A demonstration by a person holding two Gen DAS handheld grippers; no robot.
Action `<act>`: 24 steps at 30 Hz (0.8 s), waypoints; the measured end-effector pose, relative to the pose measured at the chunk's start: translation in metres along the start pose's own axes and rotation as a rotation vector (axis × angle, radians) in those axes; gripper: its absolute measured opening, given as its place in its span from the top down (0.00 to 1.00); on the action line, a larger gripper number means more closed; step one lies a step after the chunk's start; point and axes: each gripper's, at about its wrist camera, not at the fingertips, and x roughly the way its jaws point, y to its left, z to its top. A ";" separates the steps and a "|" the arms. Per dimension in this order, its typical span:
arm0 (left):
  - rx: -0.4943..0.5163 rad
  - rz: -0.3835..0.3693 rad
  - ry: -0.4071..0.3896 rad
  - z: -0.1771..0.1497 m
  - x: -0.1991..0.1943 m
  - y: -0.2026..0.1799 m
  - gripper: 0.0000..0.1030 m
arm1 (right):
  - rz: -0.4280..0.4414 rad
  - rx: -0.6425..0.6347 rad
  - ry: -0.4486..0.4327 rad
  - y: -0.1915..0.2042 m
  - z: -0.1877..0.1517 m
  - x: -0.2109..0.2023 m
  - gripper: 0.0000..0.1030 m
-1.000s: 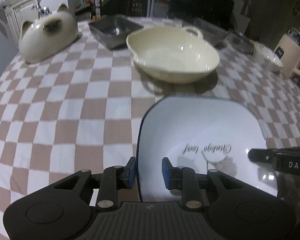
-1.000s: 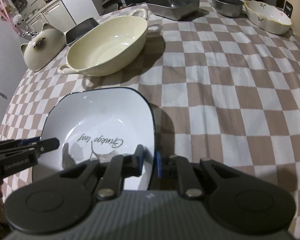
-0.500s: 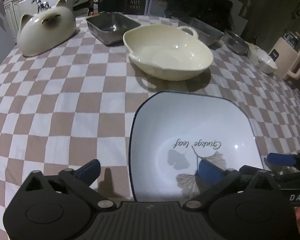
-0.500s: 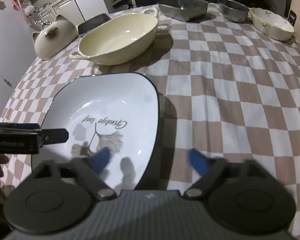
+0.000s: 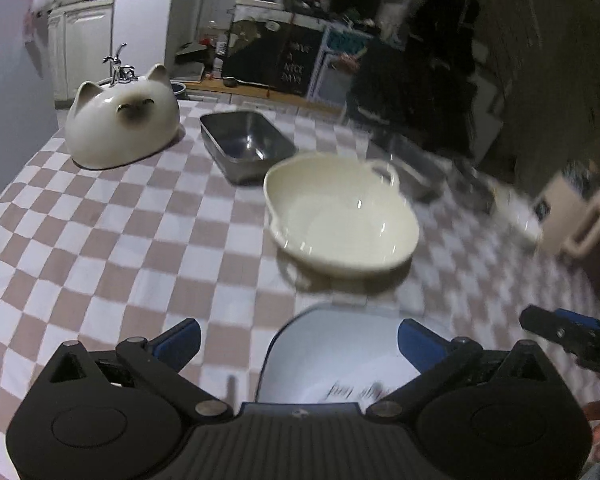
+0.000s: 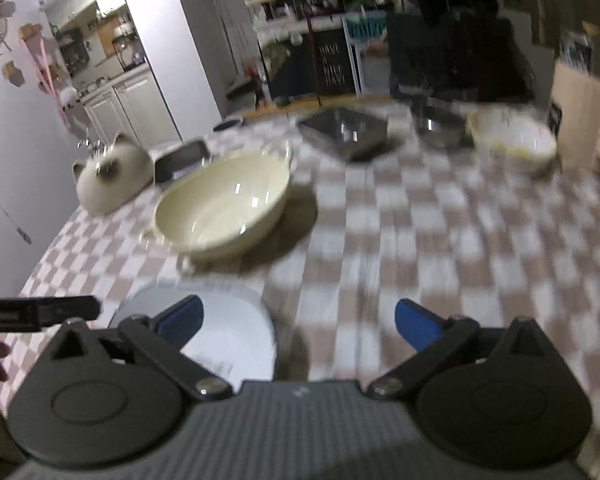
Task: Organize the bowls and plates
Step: 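Close the left tool on one cream bowl handle while the right tool grips the other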
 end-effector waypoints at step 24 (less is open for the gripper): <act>-0.368 -0.076 0.125 0.057 0.092 0.041 0.16 | 0.076 -0.081 0.131 0.002 0.142 0.214 0.75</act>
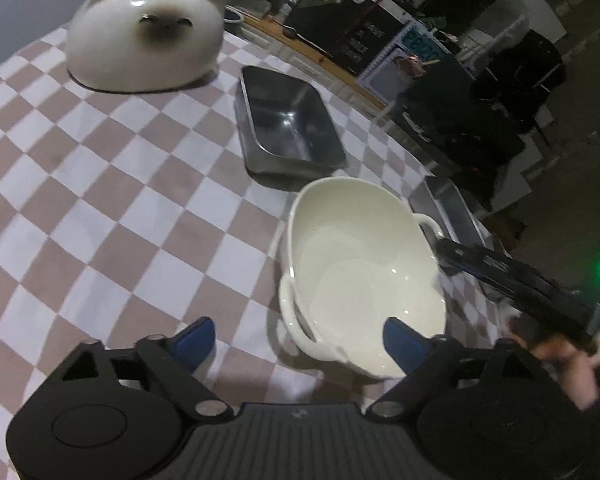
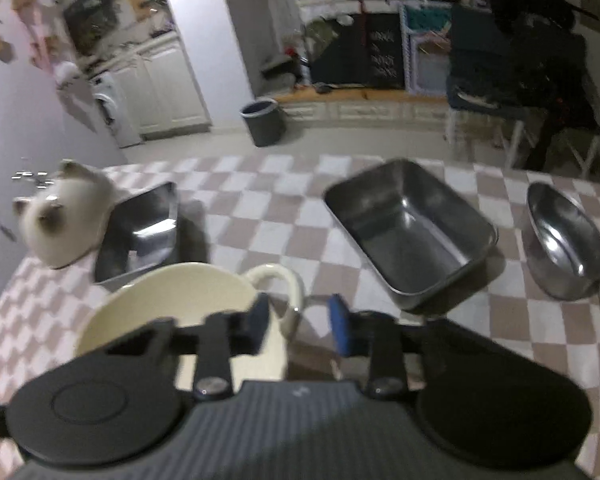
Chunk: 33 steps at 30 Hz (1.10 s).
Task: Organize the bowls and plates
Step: 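Close the left tool on one cream bowl handle while the right tool grips the other, then lift the cream bowl with both tools and carry it over the white plate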
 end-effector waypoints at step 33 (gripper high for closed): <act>0.089 0.038 0.066 0.028 0.038 0.002 0.82 | 0.197 0.020 0.089 -0.028 -0.052 -0.045 0.49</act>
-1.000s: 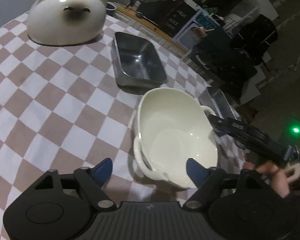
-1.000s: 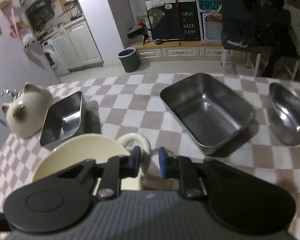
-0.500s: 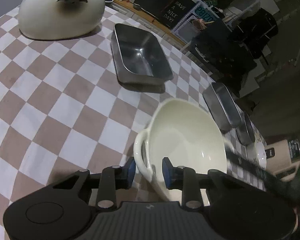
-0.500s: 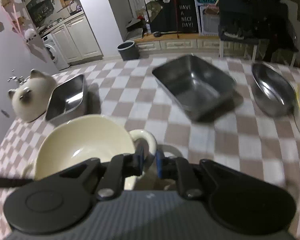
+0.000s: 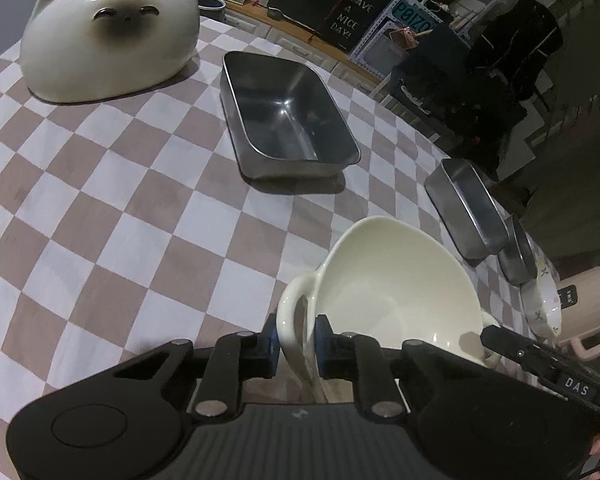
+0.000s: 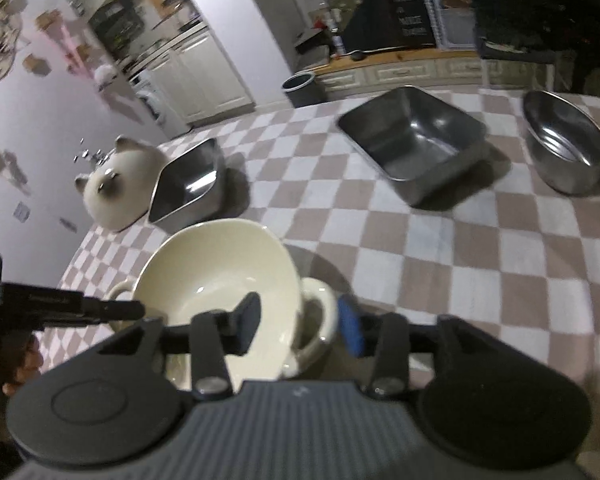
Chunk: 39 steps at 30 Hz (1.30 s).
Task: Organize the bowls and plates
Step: 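Lift the cream bowl with both tools and carry it over the white plate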
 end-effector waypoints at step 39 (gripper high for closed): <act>0.147 -0.110 -0.163 -0.017 -0.111 -0.051 0.82 | -0.076 0.081 -0.189 0.034 -0.001 -0.112 0.73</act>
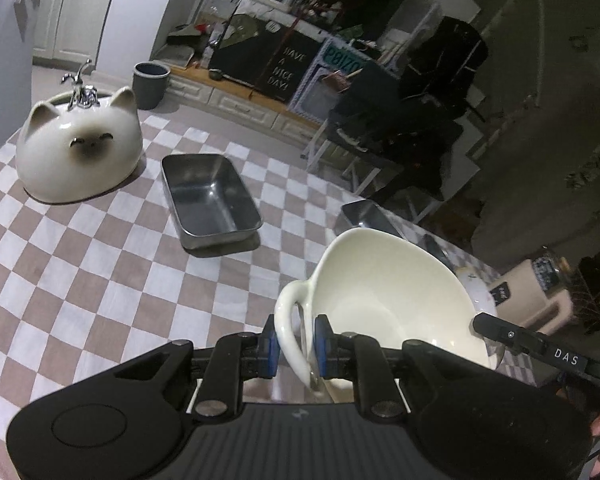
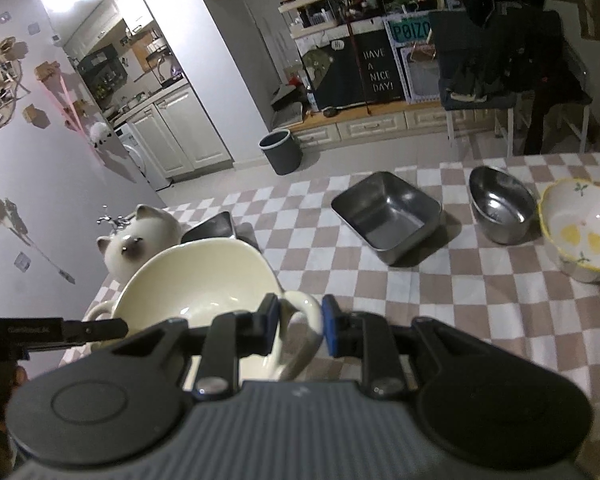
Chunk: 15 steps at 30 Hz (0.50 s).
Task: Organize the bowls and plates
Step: 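Lift the cream bowl with both tools and carry it over the white plate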
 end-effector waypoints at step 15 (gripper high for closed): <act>0.057 -0.097 -0.045 -0.032 -0.070 -0.004 0.82 | -0.029 0.005 -0.062 0.037 -0.036 -0.081 0.75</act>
